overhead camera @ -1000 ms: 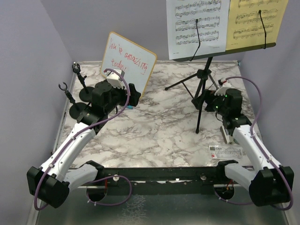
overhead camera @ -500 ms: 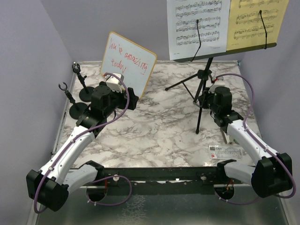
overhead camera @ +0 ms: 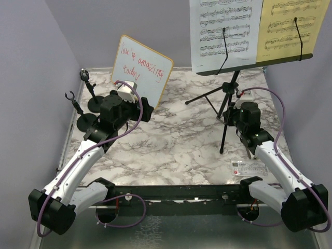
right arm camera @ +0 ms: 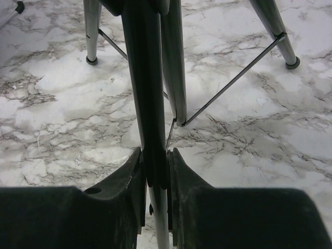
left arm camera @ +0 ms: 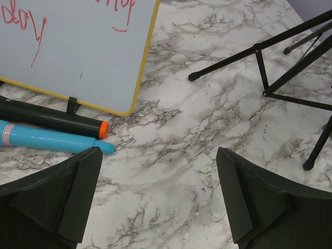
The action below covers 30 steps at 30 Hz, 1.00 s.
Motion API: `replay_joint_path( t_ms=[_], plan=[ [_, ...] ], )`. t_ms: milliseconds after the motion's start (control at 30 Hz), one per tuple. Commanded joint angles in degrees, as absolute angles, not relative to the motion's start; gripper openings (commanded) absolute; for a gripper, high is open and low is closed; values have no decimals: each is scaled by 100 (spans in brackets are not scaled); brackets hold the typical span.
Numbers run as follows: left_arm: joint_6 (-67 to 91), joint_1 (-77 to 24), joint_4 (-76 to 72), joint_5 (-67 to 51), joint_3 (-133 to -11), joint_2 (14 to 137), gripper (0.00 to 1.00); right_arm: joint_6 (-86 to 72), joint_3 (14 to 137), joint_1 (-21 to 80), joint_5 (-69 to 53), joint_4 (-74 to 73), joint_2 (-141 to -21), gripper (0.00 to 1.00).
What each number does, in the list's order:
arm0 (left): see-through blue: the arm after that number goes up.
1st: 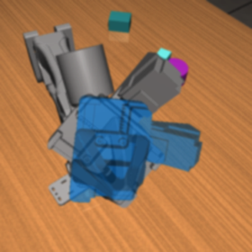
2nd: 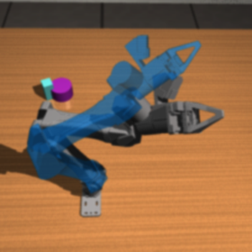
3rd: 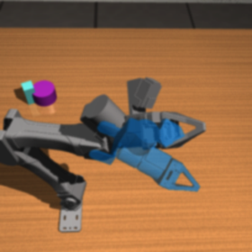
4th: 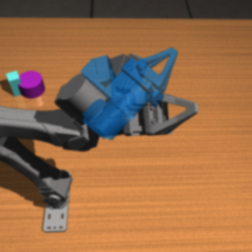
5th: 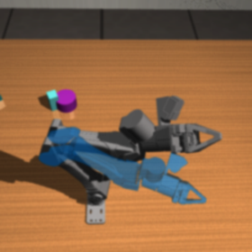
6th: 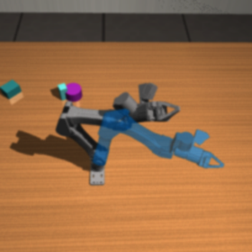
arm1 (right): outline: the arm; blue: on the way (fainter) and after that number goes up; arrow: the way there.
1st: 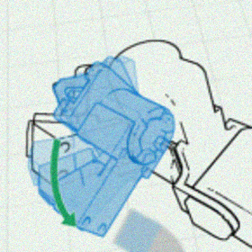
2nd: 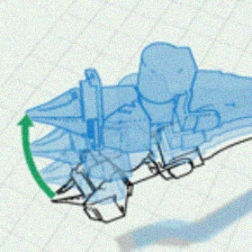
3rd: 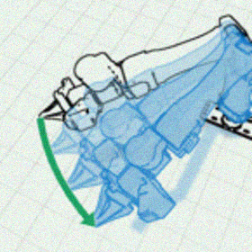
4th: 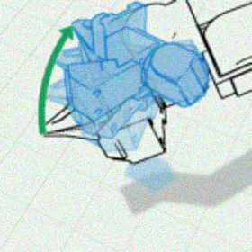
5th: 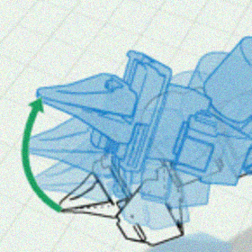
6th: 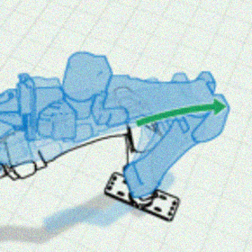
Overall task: Pack up the instrument practice props
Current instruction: Adjust the music stand at the center of the board, then pick up the sheet music from the music stand.
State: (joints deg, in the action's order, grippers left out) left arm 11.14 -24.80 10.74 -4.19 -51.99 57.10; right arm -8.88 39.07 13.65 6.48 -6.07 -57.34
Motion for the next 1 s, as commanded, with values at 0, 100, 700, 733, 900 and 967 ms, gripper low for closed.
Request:
replay_joint_path(
  t_ms=[0,100,700,733,900,967],
  plan=[
    [1154,-2444,942,-750,-5310,5559,99,-1007,3846,1327,1356,-1006,-5464,2],
    [1169,-2443,937,-848,-5340,5559,99,-1113,3840,1327,1488,-1180,-5358,14],
    [1966,-2443,882,-2062,-6275,5987,99,-1775,4806,1327,295,-2624,-4307,71],
    [2006,-2443,915,-2173,-6405,6082,99,-1668,5004,1327,-24,-2768,-4275,71],
    [2469,-2452,783,-2558,-6908,6462,99,-1349,6394,1332,-1166,-3787,-4373,74],
    [2601,-2452,778,-2676,-7099,6589,99,-1201,6934,1327,-1539,-4201,-4486,75]
  ],
)
